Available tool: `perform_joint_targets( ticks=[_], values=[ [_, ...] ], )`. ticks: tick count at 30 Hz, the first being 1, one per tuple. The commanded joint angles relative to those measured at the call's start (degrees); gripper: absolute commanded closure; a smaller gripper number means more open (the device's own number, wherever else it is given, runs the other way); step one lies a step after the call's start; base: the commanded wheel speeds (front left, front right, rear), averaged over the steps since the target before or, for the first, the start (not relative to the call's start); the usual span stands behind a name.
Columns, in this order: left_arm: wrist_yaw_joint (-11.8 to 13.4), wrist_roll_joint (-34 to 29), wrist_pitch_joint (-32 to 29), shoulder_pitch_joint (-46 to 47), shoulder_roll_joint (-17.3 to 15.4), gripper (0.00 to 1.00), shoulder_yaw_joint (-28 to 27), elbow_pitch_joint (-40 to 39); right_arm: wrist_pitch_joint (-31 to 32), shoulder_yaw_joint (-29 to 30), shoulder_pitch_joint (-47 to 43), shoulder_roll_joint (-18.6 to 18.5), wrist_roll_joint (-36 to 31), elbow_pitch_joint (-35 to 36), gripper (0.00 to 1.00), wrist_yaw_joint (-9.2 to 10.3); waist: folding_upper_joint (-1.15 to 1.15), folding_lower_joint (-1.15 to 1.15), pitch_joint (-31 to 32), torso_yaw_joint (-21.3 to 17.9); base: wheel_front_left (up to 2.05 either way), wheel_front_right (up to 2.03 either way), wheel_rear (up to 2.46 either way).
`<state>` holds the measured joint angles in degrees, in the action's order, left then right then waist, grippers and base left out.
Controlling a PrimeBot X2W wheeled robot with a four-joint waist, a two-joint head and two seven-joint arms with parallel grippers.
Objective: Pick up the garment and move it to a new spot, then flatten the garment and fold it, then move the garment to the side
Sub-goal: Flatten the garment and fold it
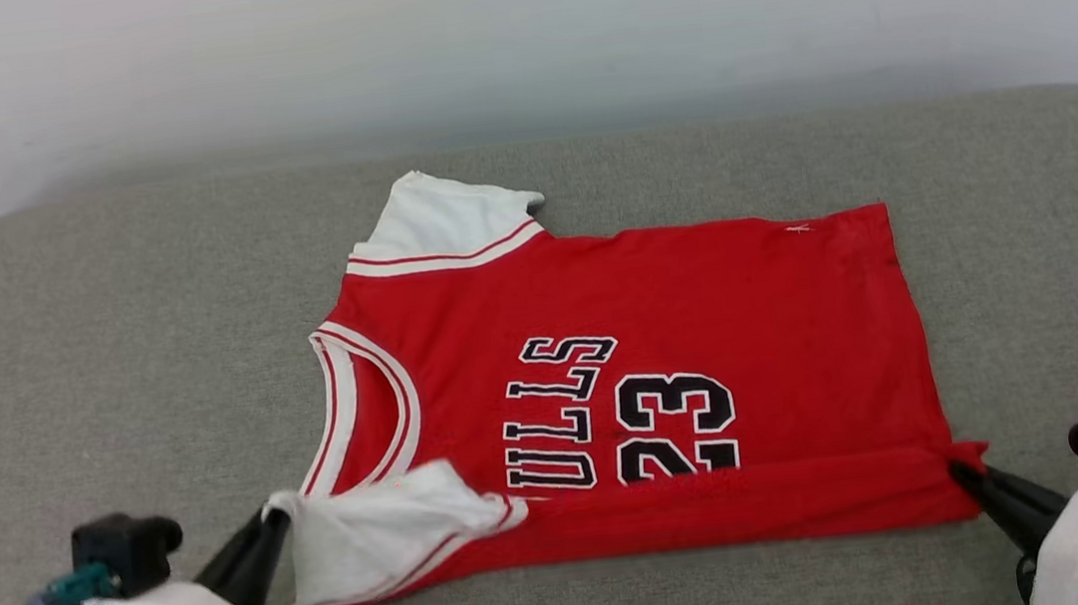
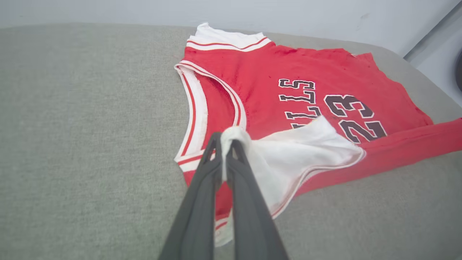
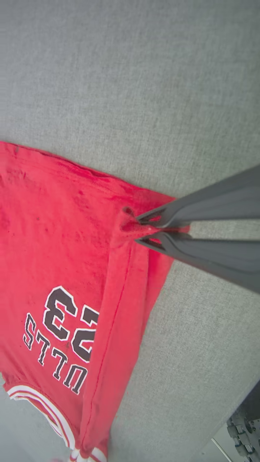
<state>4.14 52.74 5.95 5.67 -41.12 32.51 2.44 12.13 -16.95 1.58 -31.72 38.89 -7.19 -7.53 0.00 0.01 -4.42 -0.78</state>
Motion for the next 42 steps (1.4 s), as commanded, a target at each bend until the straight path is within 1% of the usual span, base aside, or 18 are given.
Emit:
perform_joint_targets(
  ticks=[1,5,10,15,22,26,30,31,32,33,38,42],
  values=[
    [-0.5,-0.5,-0.3,2.3,-0.5,1.0,-0.5,0.6,-0.3,0.1,1.5,0.5,-0.3,0.3,1.0,0.09,0.0,-0.01,-2.2,-0.5,0.0,0.0,0.0],
    [-2.6,-1.9,-2.2,9.7,-1.0,1.0,-0.8,3.1,-0.4,-0.2,5.1,1.1,-0.7,0.1,1.0,0.09,0.0,-0.01,-6.1,-1.2,0.0,0.0,0.0],
    [-4.8,-3.3,-4.6,18.6,-0.3,1.0,-0.6,6.6,-0.5,-0.5,9.8,1.5,-1.1,-1.3,1.0,0.09,0.0,-0.01,-10.9,-1.7,0.0,0.0,0.0],
    [-7.3,-4.3,-5.7,25.0,1.2,1.0,0.1,12.8,-0.4,-1.0,13.8,1.8,-1.5,-3.5,1.0,0.09,0.0,-0.01,-14.7,-2.2,0.0,0.0,0.0],
    [-9.8,-4.6,-5.9,29.5,3.7,1.0,2.3,23.2,-0.4,-2.3,16.6,2.6,-2.0,-6.2,1.0,0.09,0.0,-0.01,-17.9,-2.6,0.0,0.0,0.0],
    [-10.7,-4.3,-4.7,30.1,5.2,1.0,3.7,28.2,-0.6,-2.9,16.5,3.0,-2.1,-7.0,1.0,0.09,0.0,-0.01,-18.2,-2.7,0.0,0.0,0.0],
    [-11.2,-3.6,-3.5,30.6,6.3,1.0,4.8,31.5,-1.2,-2.5,16.1,3.1,-1.6,-7.3,1.0,0.09,0.0,-0.01,-17.1,-2.5,0.0,0.0,0.0],
    [-11.3,-3.6,-3.2,30.9,6.4,0.75,4.9,32.2,-1.4,-2.1,16.0,3.2,-1.6,-7.3,0.61,0.09,0.0,-0.01,-16.6,-2.4,0.0,0.0,0.0],
    [-11.3,-3.7,-2.9,31.3,6.4,0.35,5.1,32.7,-1.5,-1.8,15.8,3.2,-1.5,-7.3,0.04,0.1,0.0,-0.01,-16.0,-2.3,0.0,0.0,0.0],
    [-11.4,-3.6,-2.7,31.6,6.5,0.0,5.2,33.0,-1.6,-1.5,15.8,3.3,-1.6,-7.0,0.0,0.1,0.0,-0.01,-15.3,-2.1,0.0,0.0,0.0],
    [-11.5,-3.2,-3.0,33.3,6.1,0.0,6.0,33.4,-2.2,0.3,14.7,3.5,-1.9,-5.4,0.0,0.08,0.0,-0.01,-11.5,-1.0,0.0,0.0,0.0],
    [-11.6,-1.4,-8.5,34.4,4.5,0.0,7.4,31.8,-1.7,1.3,13.5,3.5,-2.4,-4.3,0.0,0.08,0.0,-0.01,-8.7,-0.1,0.0,0.0,0.0]
  ],
)
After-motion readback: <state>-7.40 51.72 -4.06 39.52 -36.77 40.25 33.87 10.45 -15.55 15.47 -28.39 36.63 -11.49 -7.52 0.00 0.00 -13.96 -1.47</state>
